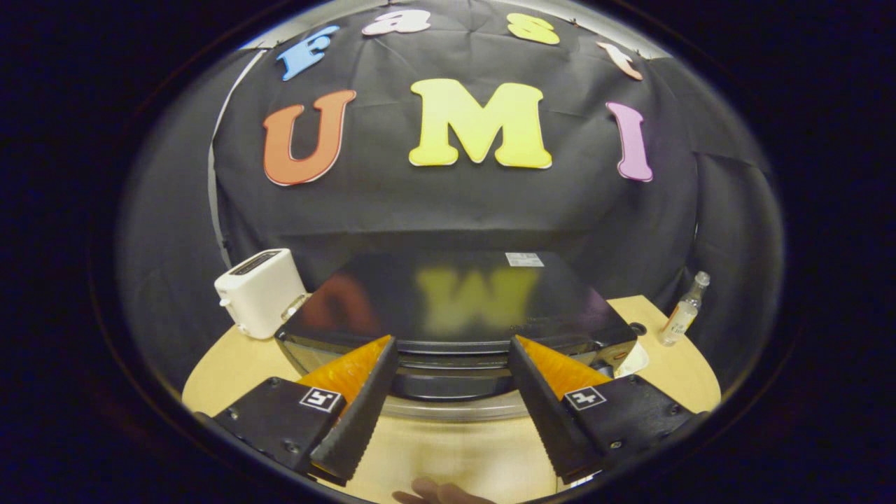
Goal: Open the toaster oven, put the food inside, and close the toaster oven door.
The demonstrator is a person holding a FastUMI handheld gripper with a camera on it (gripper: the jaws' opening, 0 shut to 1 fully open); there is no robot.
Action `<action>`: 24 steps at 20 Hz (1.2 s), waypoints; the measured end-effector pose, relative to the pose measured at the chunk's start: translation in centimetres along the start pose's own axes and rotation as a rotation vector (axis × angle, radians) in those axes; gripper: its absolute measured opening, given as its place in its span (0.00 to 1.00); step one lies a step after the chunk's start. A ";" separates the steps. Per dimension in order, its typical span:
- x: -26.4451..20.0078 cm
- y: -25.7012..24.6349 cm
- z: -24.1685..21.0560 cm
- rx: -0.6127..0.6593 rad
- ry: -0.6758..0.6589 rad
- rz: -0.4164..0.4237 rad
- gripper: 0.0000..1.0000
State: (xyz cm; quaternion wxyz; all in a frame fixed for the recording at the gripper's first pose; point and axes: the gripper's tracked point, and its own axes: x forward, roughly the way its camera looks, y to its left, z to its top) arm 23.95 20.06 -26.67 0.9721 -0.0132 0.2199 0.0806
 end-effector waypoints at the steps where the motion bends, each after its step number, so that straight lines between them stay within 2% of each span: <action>1: -0.3 0.2 -0.1 0.002 -0.006 0.000 1.00; 11: -7.0 0.0 -6.9 -0.027 0.037 -0.032 1.00; 16: -8.6 0.0 -10.4 -0.057 0.048 -0.053 1.00; 20: -9.2 0.0 -14.2 -0.034 0.094 -0.058 1.00; 24: -8.7 0.0 -16.6 -0.085 0.109 -0.081 1.00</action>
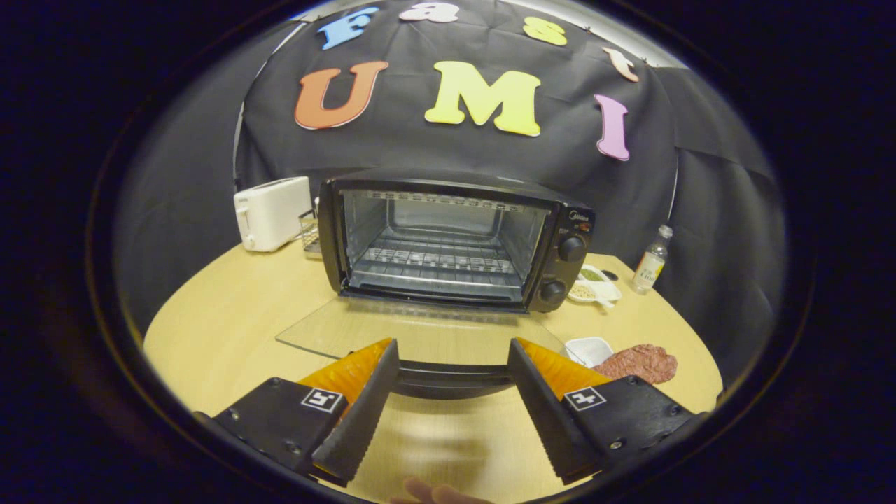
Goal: Open the toaster oven, put the food inside, and close the toaster oven door.
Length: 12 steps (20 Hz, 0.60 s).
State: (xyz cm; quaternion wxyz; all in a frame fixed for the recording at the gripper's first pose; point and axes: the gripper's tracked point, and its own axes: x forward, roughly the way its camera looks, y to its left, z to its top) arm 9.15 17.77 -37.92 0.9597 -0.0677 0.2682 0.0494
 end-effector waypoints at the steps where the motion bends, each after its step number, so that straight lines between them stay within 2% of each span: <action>1: 0.5 -0.1 -1.0 0.013 0.028 0.004 1.00; 4: 1.3 0.2 -3.7 0.059 0.101 0.024 0.99; 8: 0.9 0.0 -3.1 0.102 0.066 0.050 1.00; 12: -2.8 -2.6 -1.3 0.089 0.003 0.069 1.00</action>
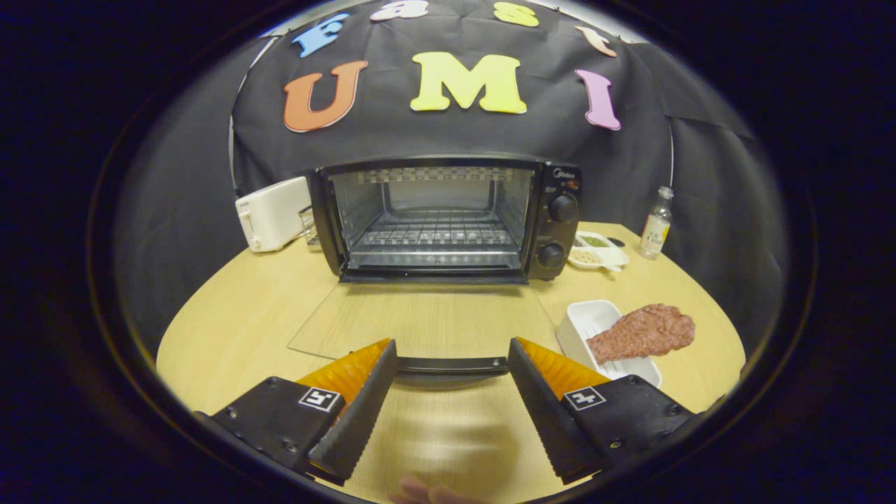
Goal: Open the toaster oven, put the food inside, and close the toaster oven door.
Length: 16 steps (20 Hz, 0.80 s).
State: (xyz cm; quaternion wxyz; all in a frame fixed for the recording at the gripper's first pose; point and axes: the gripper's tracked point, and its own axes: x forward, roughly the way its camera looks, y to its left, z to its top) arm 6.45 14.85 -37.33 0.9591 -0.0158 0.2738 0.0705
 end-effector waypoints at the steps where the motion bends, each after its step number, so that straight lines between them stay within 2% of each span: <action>1: -1.2 -0.7 0.6 -0.013 -0.017 0.014 1.00; 4: -4.2 -4.4 2.6 -0.036 -0.039 0.022 1.00; 8: -6.2 -10.6 5.2 -0.001 -0.039 0.024 1.00; 12: -4.7 -16.4 4.0 0.057 0.121 0.080 1.00; 16: -2.4 -21.7 2.8 0.079 0.225 0.083 0.99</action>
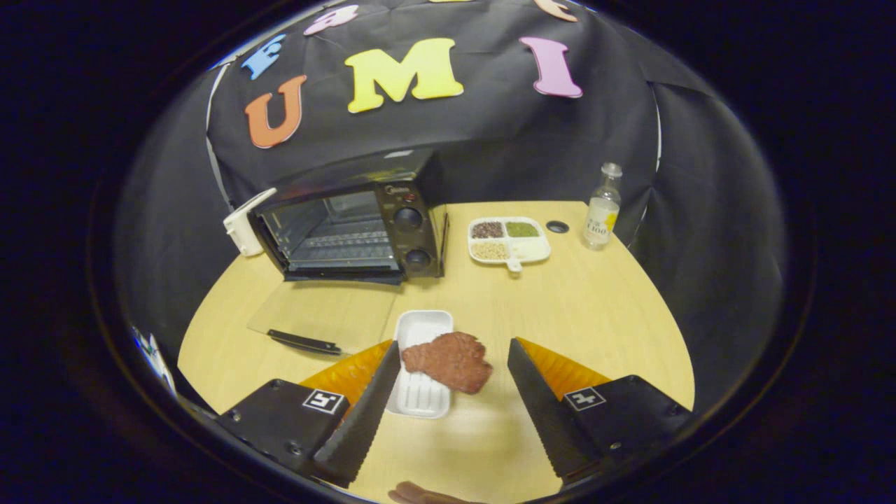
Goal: Open the toaster oven, put the food inside, and close the toaster oven door.
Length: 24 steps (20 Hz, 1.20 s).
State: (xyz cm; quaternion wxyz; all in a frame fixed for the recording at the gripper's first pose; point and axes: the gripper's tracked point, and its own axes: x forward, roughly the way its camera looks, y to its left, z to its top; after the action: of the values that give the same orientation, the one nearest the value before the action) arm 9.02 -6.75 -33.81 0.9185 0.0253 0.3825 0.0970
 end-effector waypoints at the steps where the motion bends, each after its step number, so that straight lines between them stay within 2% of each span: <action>1: 0.2 -0.5 -0.1 0.016 0.013 0.020 0.99; 5: 1.6 -1.9 -0.9 0.116 0.073 0.132 0.97; 8: 2.5 -1.6 -1.5 0.211 0.115 0.251 0.86; 11: 3.3 -0.8 -2.8 0.291 0.176 0.342 0.67; 12: 3.3 -0.2 -2.8 0.300 0.183 0.381 0.56; 15: 3.2 0.1 -3.4 0.334 0.192 0.400 0.22; 16: 2.8 0.3 -3.1 0.321 0.182 0.394 0.15; 18: 1.5 0.5 -2.4 0.275 0.139 0.364 0.10; 24: -5.9 4.0 1.0 0.105 -0.015 0.339 0.09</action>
State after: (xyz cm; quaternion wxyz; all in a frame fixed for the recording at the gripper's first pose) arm 5.06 -3.94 -28.54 0.8892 0.1379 0.3706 0.2301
